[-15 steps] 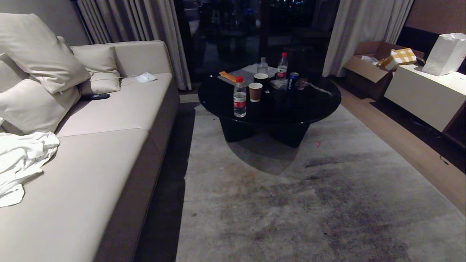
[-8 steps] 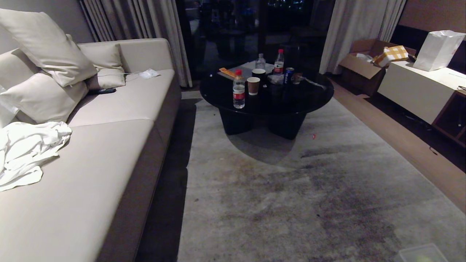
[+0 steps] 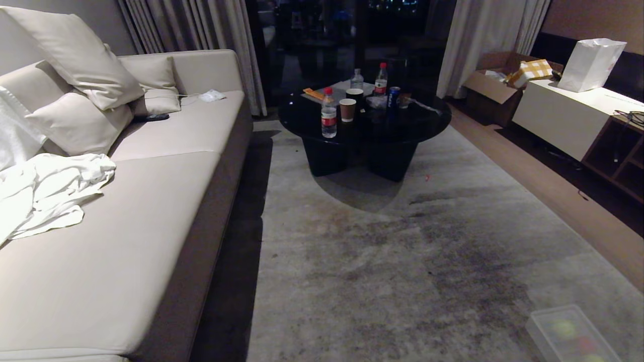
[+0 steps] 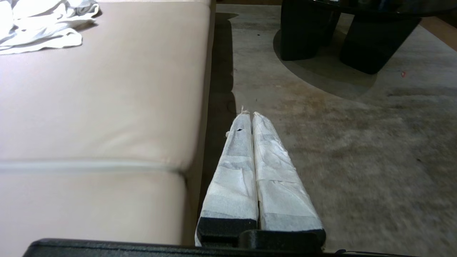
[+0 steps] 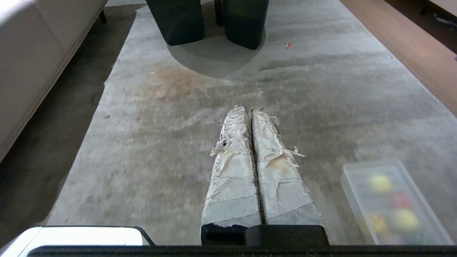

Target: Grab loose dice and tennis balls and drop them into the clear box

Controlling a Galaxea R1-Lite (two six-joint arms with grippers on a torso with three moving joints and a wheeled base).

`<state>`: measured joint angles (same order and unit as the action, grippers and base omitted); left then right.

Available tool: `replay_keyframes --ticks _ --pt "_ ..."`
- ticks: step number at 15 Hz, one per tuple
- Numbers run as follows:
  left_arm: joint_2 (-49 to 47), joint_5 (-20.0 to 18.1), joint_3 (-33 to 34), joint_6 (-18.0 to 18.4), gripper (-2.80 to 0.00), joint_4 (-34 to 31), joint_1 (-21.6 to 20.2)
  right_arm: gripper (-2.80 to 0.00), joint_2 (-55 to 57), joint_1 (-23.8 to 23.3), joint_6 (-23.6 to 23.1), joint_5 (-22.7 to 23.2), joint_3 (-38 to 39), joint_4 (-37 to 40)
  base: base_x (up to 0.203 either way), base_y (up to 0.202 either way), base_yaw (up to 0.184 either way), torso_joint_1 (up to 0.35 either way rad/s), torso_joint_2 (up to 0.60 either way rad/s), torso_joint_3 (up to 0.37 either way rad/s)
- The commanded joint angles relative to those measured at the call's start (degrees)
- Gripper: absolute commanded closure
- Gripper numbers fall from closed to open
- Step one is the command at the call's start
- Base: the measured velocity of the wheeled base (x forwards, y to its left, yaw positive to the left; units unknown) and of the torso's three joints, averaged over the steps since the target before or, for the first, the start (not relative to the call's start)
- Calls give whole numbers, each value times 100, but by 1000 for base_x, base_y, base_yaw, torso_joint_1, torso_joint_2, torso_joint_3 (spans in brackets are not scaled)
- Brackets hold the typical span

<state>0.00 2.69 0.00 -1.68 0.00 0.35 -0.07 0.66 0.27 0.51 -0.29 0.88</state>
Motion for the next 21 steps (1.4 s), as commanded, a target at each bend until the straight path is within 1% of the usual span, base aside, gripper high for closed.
replay_keyframes --ticks 1,8,9,21 --pt "-9 3 9 -8 0 0 0 0 7 4 0 2 -3 0 -184 0 -2 2 -2 2" --pt "-9 12 9 -8 0 0 0 0 7 4 0 2 -6 0 -180 0 -2 2 1 2" --pt "-9 19 9 -56 0 0 0 0 7 4 0 2 -6 0 -95 0 -2 2 6 -2" --pt "-9 29 9 -69 0 0 0 0 7 4 0 -25 -6 17 0 0 0 0 0 0"
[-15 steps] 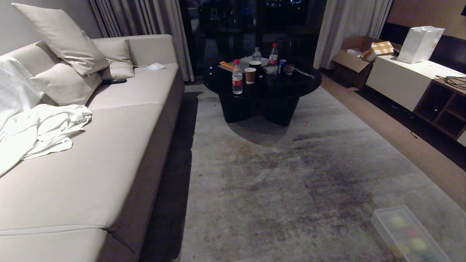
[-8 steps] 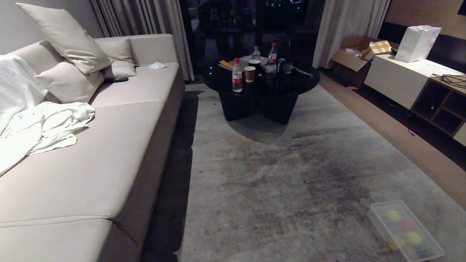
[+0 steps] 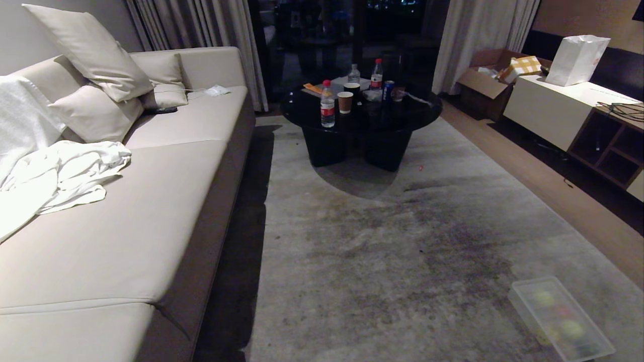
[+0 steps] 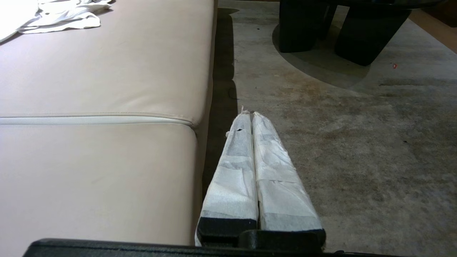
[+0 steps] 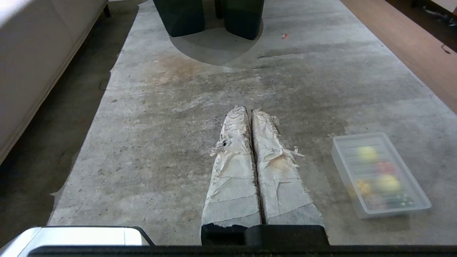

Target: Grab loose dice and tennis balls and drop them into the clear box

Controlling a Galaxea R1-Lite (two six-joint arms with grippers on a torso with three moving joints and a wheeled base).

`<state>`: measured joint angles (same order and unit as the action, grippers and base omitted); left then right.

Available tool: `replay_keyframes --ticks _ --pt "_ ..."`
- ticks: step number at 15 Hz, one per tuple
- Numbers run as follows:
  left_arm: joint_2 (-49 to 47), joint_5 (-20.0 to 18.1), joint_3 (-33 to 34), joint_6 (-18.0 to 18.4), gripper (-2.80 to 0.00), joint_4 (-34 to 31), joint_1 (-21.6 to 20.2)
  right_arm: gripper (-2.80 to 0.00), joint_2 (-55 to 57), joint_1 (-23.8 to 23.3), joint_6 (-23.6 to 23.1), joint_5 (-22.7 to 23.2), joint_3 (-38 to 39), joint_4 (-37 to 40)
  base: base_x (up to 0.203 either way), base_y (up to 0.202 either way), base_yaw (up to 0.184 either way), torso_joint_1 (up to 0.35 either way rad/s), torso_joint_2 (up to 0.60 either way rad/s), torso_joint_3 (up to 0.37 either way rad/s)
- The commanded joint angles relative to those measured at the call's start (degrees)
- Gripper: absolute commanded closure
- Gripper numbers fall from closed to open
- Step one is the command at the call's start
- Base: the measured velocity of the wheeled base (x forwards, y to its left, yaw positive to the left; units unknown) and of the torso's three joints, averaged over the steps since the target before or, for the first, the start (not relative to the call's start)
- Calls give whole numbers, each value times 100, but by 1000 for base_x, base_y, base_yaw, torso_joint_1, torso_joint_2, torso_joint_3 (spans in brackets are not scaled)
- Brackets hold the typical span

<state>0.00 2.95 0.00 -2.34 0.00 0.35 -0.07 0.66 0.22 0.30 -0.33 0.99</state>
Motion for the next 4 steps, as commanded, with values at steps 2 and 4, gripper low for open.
replay_keyframes --ticks 2,4 --pt "-9 4 9 -3 0 0 0 0 7 4 -4 13 -2 -11 0 0 0 0 0 0" --pt "-9 4 9 -3 0 0 0 0 7 7 4 13 3 -11 0 0 0 0 0 0"
